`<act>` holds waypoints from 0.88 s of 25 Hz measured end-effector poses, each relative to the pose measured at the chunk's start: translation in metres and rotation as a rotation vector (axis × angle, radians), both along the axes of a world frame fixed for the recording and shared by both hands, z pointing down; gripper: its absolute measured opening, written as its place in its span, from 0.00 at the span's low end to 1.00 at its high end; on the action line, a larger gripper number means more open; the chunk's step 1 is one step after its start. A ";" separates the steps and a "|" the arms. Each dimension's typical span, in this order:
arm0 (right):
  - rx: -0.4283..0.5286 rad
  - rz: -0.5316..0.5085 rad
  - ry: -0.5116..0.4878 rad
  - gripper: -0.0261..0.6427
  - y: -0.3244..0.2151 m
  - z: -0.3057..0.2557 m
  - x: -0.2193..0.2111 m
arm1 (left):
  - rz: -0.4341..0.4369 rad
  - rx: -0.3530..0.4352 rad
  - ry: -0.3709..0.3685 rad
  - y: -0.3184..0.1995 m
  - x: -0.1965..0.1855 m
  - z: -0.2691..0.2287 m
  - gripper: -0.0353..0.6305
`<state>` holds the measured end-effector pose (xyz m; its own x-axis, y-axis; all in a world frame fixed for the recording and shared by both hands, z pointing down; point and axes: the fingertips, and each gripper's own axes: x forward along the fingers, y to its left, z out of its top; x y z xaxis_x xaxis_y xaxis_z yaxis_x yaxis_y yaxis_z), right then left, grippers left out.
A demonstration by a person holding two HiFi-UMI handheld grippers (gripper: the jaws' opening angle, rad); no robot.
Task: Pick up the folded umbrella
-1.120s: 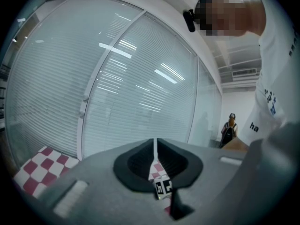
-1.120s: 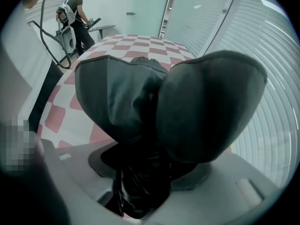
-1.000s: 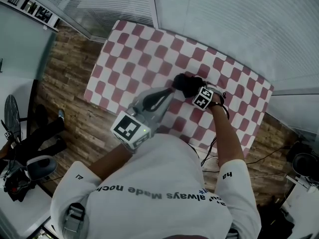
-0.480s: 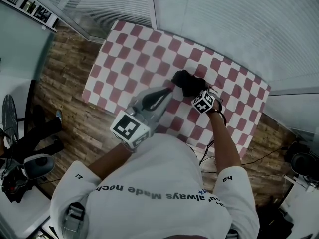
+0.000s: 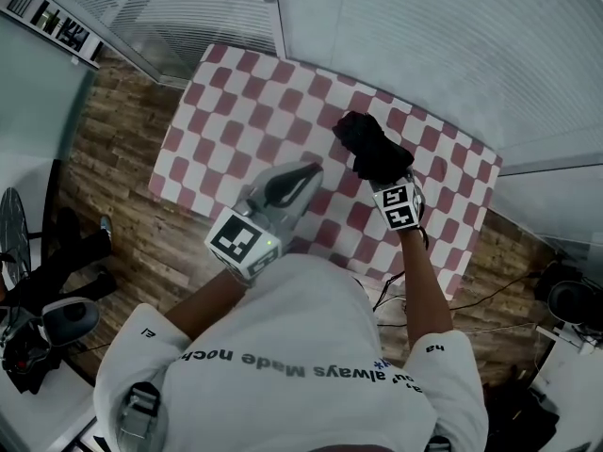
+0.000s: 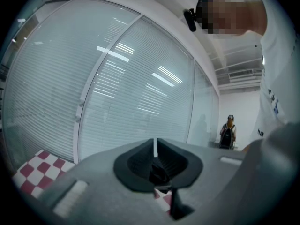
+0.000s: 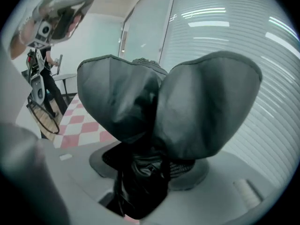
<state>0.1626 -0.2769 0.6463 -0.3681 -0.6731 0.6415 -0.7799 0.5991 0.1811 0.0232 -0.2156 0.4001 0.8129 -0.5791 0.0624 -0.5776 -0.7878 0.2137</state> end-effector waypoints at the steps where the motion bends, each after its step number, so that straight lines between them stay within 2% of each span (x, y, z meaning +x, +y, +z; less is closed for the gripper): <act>1: 0.023 0.018 -0.031 0.40 0.001 -0.014 0.002 | 0.001 0.002 0.001 0.000 0.000 -0.001 0.09; 9: 0.226 0.107 -0.207 0.40 0.024 -0.129 0.014 | 0.014 0.010 0.007 0.005 0.006 -0.006 0.09; 16: 0.339 0.172 -0.357 0.40 0.060 -0.210 0.015 | 0.025 0.018 0.016 0.005 0.011 -0.008 0.09; 22: 0.426 0.208 -0.380 0.40 0.092 -0.247 0.018 | 0.026 0.025 0.020 0.006 0.013 -0.012 0.09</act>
